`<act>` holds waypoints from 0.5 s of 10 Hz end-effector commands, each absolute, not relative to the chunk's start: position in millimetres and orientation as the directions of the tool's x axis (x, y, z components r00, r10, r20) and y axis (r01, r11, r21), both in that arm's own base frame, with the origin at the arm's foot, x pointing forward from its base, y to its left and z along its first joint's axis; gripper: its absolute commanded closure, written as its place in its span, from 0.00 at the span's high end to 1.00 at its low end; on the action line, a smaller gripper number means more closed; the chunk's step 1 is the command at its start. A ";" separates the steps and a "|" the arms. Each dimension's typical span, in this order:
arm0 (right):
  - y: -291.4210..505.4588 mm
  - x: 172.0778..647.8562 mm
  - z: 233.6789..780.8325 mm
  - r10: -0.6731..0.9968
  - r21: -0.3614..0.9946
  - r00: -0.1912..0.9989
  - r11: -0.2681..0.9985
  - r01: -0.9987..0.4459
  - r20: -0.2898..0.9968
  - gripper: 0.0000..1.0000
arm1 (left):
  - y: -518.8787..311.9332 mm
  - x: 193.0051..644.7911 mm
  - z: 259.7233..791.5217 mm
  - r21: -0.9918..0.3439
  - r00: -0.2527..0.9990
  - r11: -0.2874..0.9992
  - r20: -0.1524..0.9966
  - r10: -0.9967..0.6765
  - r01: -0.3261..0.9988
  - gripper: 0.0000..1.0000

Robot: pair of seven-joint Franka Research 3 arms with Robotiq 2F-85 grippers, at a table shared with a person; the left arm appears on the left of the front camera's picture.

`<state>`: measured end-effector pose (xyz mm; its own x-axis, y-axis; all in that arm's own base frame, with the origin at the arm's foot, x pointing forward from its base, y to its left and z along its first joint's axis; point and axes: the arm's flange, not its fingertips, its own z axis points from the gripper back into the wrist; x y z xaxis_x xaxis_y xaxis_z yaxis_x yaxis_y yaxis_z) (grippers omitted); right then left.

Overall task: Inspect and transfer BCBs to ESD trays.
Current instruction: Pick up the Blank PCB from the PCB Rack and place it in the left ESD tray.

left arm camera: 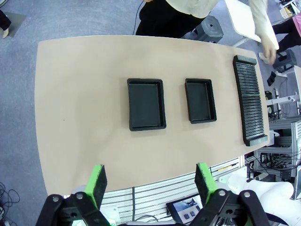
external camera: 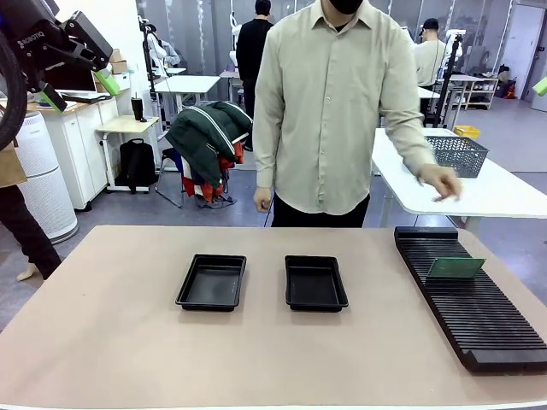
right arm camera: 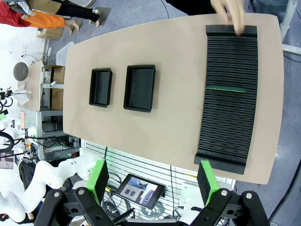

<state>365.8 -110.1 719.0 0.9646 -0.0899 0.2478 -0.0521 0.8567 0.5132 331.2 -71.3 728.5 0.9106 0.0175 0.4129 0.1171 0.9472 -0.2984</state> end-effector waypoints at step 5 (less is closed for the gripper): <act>-99.6 351.2 736.0 0.072 0.342 0.938 0.919 -0.194 0.338 1.00 | -70.9 331.2 728.6 -0.299 0.911 0.947 0.412 0.019 0.116 1.00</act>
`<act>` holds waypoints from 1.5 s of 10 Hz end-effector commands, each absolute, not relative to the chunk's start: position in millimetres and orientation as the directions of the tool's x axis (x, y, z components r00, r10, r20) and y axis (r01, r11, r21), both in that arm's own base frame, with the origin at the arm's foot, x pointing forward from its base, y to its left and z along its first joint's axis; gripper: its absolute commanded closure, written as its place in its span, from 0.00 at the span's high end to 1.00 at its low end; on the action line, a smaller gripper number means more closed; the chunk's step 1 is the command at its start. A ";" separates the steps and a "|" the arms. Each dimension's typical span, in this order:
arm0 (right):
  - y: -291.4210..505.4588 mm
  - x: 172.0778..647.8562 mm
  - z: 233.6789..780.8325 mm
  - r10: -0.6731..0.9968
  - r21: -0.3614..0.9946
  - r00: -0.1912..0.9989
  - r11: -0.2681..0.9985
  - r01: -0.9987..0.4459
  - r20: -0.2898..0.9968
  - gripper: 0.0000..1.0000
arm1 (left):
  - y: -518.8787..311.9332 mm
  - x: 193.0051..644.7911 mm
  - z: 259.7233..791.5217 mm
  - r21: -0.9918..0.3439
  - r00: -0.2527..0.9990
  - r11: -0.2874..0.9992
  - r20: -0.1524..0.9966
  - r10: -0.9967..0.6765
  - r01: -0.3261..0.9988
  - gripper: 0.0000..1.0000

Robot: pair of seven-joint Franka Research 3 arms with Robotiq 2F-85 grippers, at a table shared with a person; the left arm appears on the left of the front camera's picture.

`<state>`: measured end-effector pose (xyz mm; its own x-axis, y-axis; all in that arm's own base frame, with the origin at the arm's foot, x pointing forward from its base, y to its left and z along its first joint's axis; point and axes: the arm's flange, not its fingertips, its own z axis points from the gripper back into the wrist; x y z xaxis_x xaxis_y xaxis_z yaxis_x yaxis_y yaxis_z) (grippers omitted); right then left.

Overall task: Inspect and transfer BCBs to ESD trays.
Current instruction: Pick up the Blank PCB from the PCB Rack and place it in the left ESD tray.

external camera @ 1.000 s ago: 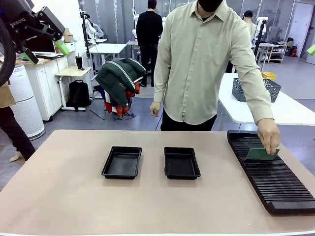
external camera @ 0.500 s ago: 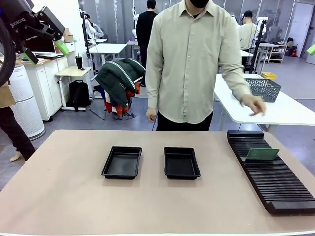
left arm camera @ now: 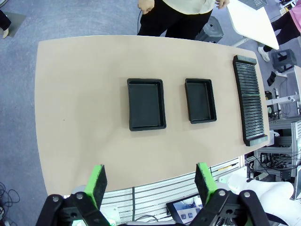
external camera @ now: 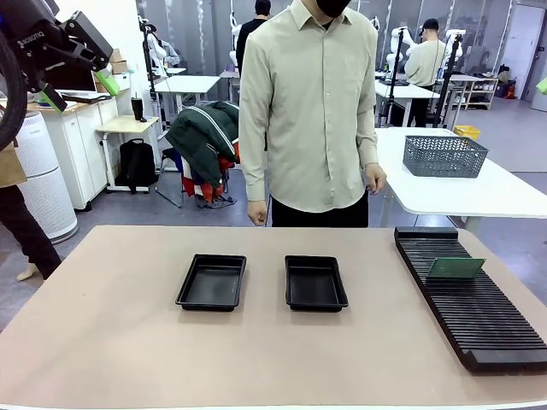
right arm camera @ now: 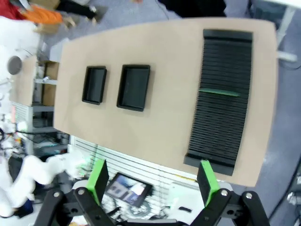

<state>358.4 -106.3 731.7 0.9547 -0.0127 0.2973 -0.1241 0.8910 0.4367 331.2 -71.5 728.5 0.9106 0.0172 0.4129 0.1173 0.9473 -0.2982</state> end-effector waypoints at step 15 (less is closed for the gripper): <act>-73.6 433.6 527.1 0.994 -0.154 0.061 0.074 -0.985 0.089 1.00 | -70.9 331.2 728.6 -0.299 0.911 0.947 0.412 0.019 0.116 1.00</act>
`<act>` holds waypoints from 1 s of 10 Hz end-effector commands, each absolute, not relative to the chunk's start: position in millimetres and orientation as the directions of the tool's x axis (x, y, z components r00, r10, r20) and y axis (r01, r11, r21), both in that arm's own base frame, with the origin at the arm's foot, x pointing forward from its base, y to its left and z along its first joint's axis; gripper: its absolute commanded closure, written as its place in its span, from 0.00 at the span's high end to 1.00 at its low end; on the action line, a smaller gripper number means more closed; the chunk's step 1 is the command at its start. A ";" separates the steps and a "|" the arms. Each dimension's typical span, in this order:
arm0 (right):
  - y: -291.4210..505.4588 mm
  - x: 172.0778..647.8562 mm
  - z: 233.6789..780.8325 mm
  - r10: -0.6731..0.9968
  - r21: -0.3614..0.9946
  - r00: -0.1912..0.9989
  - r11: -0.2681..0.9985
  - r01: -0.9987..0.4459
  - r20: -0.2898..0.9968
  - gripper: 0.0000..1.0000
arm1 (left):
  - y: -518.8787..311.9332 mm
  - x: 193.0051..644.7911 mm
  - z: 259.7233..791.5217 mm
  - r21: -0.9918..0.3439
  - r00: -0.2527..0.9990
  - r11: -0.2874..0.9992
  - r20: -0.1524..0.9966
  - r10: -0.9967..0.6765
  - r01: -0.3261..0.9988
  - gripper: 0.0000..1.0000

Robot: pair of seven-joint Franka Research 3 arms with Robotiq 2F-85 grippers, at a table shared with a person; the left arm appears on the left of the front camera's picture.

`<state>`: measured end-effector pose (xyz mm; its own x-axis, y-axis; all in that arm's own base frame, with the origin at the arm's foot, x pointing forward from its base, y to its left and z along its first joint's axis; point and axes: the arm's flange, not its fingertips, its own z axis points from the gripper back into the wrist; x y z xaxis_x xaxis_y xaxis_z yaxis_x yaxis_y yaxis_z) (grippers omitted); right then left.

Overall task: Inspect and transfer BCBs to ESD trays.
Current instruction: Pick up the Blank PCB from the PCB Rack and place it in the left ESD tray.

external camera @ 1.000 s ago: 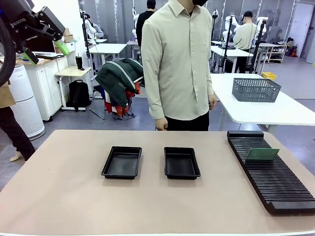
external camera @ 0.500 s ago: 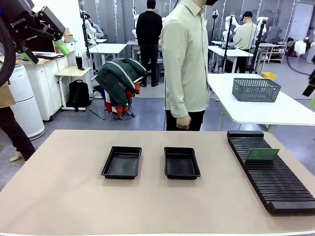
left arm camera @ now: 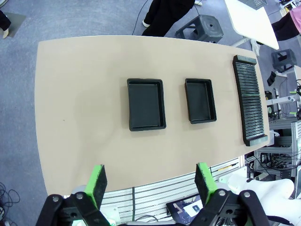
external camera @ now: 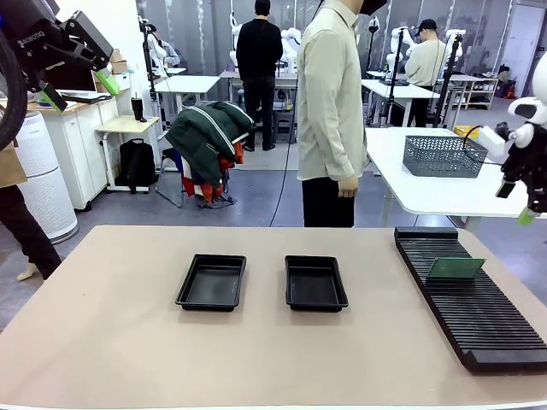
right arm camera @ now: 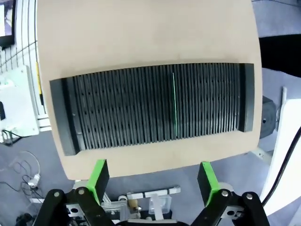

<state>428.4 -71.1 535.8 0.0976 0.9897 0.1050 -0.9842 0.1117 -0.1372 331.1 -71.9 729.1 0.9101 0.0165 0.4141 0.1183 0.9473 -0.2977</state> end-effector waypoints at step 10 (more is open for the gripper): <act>-58.3 507.1 412.6 0.998 -0.113 0.016 0.023 -0.993 0.066 1.00 | -70.9 331.2 728.6 -0.299 0.911 0.947 0.412 0.019 0.116 1.00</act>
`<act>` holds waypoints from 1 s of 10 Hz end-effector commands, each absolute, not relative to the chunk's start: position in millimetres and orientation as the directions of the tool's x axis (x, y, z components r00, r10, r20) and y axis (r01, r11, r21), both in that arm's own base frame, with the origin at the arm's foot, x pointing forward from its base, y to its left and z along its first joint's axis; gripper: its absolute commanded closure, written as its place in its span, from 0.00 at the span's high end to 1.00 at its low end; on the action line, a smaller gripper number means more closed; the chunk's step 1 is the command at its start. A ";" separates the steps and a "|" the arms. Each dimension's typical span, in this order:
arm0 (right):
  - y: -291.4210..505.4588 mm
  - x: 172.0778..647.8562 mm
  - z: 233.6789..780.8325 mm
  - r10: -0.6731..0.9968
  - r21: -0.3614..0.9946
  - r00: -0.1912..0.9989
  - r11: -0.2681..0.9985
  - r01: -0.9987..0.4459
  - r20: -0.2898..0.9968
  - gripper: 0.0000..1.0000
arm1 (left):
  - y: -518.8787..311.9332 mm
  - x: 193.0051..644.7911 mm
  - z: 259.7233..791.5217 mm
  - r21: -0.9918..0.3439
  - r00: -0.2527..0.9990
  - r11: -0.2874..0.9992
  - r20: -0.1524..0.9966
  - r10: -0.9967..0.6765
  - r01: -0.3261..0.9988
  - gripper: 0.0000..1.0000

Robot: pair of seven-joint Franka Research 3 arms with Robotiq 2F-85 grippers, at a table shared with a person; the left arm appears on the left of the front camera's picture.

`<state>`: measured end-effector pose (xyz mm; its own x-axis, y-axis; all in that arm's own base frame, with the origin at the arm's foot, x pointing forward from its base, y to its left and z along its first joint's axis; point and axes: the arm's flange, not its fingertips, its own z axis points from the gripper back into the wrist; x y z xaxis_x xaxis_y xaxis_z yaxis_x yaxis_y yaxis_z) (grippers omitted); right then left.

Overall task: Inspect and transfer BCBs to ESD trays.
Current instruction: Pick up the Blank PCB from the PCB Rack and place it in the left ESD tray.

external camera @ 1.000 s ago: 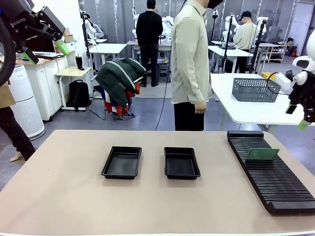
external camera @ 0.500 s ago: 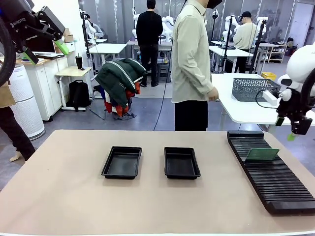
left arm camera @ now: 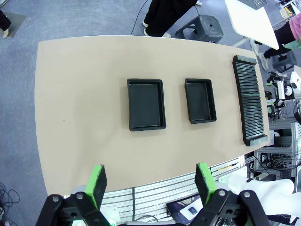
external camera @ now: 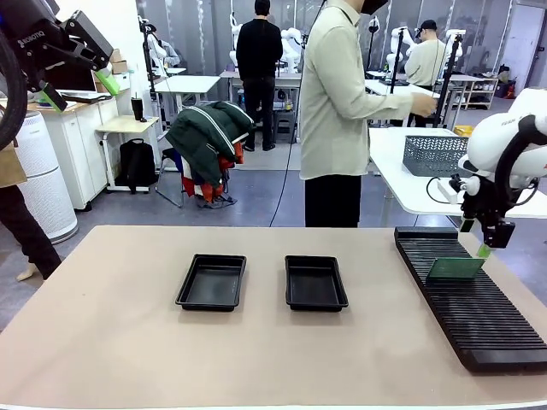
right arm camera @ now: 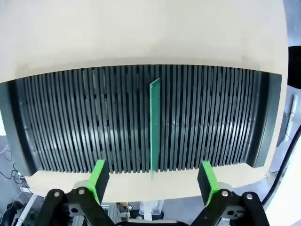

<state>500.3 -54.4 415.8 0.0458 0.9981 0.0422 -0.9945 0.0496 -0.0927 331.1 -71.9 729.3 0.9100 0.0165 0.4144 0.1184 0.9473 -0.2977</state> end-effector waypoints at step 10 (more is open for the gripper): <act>-55.9 528.4 366.4 0.997 -0.080 -0.016 -0.010 -0.997 0.073 1.00 | -70.9 331.2 728.6 -0.299 0.911 0.947 0.412 0.019 0.116 1.00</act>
